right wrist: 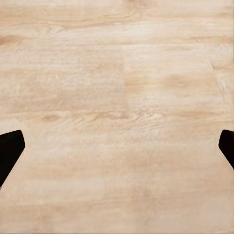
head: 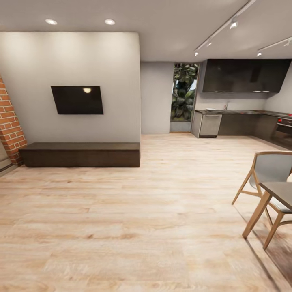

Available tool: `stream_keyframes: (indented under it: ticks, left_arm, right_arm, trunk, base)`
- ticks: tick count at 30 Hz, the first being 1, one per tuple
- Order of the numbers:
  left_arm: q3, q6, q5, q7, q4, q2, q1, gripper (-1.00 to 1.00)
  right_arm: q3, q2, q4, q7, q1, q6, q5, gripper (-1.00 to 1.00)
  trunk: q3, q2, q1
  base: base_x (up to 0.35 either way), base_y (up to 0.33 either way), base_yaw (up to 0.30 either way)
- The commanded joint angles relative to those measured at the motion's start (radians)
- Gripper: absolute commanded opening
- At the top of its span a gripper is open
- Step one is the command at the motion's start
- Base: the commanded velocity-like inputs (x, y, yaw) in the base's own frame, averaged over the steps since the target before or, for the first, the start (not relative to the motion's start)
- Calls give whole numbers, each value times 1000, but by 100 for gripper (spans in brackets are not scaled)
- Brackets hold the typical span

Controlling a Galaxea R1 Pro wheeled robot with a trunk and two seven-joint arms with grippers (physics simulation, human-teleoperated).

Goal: In the kitchen, take the Vidalia onion out of the sink, dice it on the chopping board with the paring knife, put the diced onion into the bowl on the countertop, then place both the paring knife and the chopping board into the sink.

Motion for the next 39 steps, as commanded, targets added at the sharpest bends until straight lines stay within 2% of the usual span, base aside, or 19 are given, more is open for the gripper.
stream_keyframes:
  ticks: [1,39]
  left_arm:
    - [0,-2,0,0,-1,0,0,100]
    - [0,-2,0,0,-1,-1,0,100]
  right_arm:
    - [1,0,1,-4,0,-3,0,100]
    - [1,0,1,-4,0,-3,0,100]
  trunk:
    - [-1,0,1]
    - [-1,0,1]
  base:
    - [317,0,0]
    - [317,0,0]
